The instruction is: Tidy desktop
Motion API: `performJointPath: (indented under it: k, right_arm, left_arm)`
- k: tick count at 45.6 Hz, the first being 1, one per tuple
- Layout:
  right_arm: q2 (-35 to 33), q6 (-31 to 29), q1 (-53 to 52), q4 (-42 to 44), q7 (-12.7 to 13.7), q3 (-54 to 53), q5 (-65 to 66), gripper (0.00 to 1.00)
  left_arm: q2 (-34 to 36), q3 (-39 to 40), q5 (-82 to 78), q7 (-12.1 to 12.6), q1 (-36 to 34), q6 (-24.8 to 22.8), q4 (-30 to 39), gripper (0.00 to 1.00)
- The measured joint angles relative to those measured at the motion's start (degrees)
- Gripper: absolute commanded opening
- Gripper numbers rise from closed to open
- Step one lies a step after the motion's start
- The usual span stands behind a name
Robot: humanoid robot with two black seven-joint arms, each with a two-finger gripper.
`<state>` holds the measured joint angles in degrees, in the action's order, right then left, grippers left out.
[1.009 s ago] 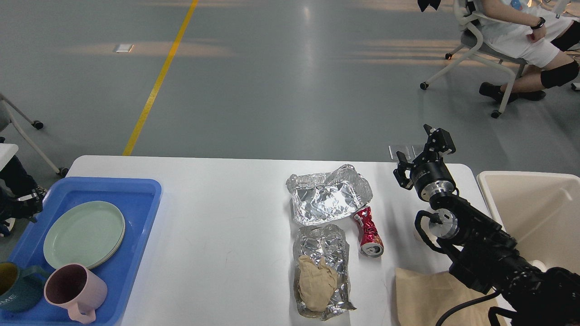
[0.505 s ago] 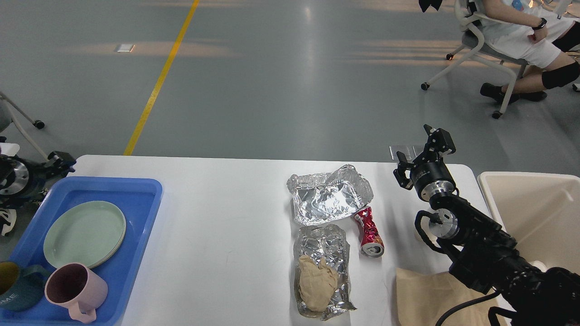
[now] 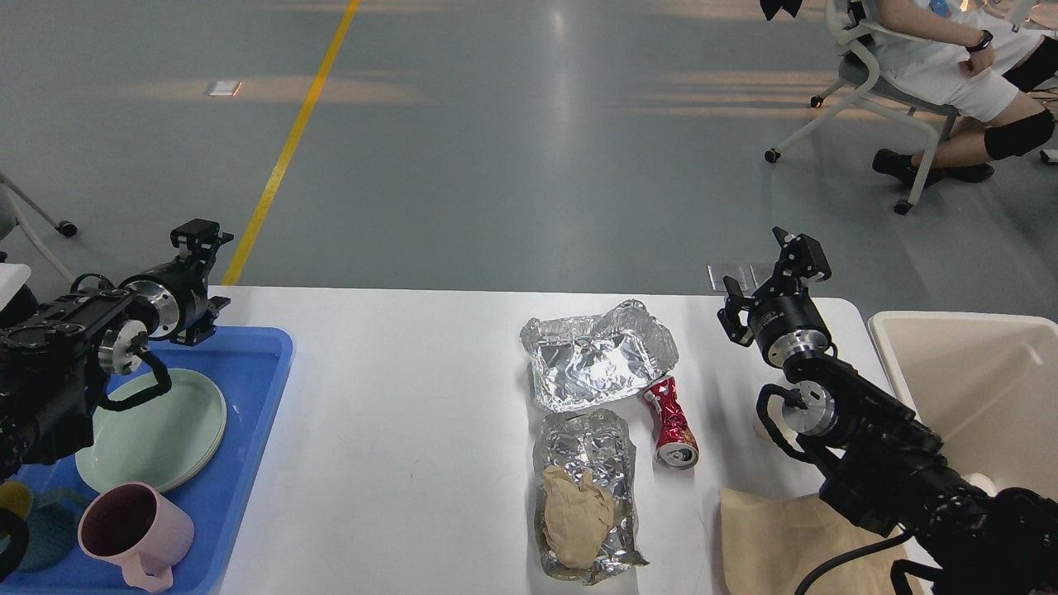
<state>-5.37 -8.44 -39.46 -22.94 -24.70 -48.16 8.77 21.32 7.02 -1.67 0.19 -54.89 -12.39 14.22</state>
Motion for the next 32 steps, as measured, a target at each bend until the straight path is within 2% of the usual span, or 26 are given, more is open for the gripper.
performJointPath:
  k: [9, 21, 32]
  right_arm:
    - [0.0, 0.0, 0.0, 0.0, 0.0, 0.0, 0.0, 1.0]
    - [0.0, 0.0, 0.0, 0.0, 0.0, 0.0, 0.0, 1.0]
    - [0.0, 0.0, 0.0, 0.0, 0.0, 0.0, 0.0, 1.0]
  left_arm:
    - [-1.6, 13.8, 0.0, 0.5, 0.1, 0.1, 0.0, 0.96]
    - [-2.8, 22.3, 1.0, -0.4, -0.4, -0.5, 0.2, 0.96]
    - [-3.4, 38.8, 6.4, -0.8, -0.3, -1.0, 0.4, 0.96]
